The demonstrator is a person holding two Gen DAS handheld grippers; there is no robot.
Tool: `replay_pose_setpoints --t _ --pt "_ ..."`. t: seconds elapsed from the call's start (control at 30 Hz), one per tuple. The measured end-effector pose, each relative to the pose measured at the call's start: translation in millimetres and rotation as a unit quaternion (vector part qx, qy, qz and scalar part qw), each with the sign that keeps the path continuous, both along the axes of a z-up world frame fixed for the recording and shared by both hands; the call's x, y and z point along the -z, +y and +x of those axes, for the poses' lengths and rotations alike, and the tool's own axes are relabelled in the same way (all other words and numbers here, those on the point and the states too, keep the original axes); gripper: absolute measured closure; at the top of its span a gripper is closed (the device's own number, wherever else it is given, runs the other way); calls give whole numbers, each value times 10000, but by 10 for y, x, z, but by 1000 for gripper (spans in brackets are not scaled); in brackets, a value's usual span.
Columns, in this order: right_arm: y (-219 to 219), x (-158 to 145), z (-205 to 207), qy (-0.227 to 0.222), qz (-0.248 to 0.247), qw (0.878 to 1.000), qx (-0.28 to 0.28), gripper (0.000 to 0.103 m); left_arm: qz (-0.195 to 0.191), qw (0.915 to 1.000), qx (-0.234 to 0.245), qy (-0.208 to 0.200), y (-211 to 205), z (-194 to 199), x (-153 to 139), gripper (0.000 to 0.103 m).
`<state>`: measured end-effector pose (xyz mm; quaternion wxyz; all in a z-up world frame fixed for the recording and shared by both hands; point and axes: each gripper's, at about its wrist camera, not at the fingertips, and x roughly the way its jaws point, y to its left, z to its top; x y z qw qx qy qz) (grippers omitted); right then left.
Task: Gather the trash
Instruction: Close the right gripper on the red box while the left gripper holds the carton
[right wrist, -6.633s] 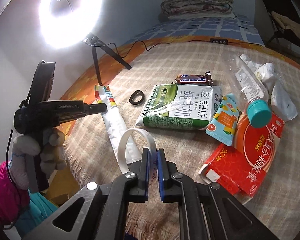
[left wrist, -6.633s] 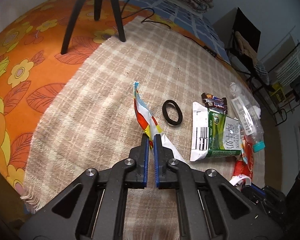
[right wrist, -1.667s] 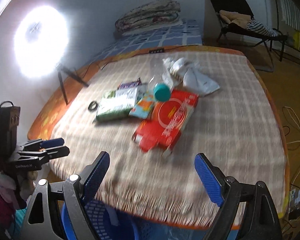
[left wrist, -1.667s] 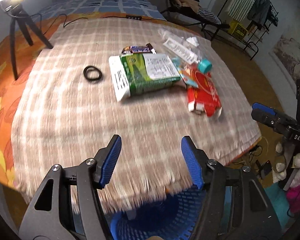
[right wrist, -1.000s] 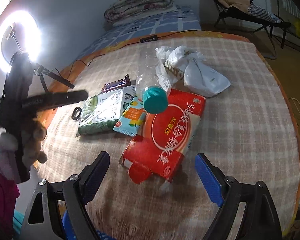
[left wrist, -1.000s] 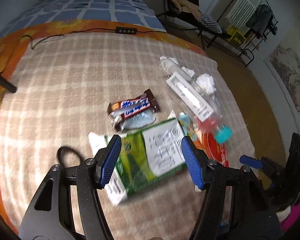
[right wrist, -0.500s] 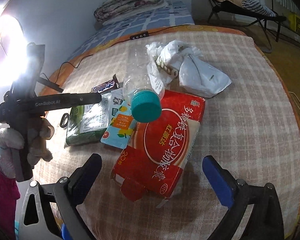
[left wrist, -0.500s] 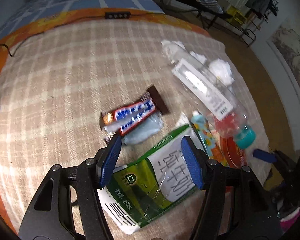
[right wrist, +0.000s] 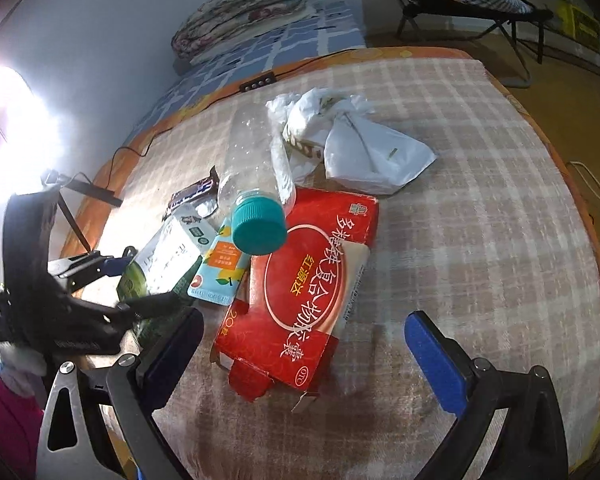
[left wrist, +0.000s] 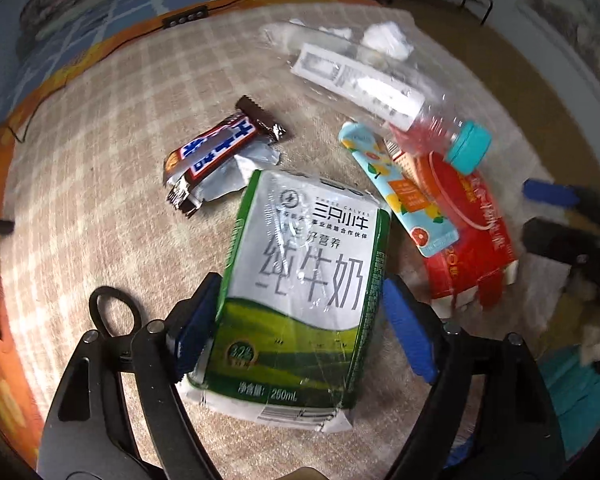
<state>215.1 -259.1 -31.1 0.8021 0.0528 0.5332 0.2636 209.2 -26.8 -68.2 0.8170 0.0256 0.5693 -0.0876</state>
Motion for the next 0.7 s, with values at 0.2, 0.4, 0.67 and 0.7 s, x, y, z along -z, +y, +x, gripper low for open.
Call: replay_pose_setpoints --t 0.2,0.4,0.67,0.7 --pt "129 11 18 16 -89 9998 -160 0 356 9991 -120 -182 -76 -63 44 19" --pt "365 180 48 117 -360 9988 -303 0 295 9982 -475 -235 153 -382 6 23" --pt "716 253 110 -249 -1026 9939 -317 0 209 9968 -737 -221 400 -658 -22 24" --pt "734 268 119 -268 -1096 9931 -314 1 212 9968 -741 -225 424 -701 -18 24"
